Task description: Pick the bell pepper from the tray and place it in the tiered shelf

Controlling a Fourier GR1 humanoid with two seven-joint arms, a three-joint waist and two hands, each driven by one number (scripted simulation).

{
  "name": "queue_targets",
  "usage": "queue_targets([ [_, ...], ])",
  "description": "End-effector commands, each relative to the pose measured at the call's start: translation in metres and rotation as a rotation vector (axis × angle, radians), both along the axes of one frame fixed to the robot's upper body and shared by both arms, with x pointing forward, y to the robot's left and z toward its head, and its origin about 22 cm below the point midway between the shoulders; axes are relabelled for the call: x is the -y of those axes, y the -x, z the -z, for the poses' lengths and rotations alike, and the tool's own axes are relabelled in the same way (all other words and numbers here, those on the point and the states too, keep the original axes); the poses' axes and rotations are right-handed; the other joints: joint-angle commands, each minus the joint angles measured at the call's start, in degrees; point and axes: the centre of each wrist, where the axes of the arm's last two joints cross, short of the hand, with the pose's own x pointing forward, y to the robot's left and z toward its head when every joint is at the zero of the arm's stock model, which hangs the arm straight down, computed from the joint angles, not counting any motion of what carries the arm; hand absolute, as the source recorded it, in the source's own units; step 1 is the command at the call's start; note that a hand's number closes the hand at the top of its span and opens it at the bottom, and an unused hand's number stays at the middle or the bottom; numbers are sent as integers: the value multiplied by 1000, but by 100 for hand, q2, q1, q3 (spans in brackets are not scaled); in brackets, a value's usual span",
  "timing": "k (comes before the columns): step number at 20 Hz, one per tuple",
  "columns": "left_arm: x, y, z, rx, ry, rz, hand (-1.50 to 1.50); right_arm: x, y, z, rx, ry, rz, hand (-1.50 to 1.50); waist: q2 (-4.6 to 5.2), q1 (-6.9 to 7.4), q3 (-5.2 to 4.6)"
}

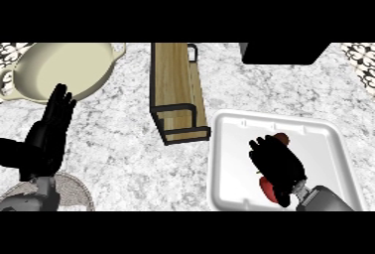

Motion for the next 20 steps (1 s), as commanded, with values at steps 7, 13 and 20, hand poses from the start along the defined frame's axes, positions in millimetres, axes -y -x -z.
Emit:
queue_targets([
  [7,22,-8,-4,29,4,85,0,18,-31,-27,-333,-216,-712,150,295,508,126],
  [13,11,-7,-7,10,-3,53,0,70,-90,-87,-463,-438,-866,150,189,343,112],
  [20,15,-2,4,-7,-9,36,0,107,-108,-136,-561,-835,-788,150,136,162,98],
])
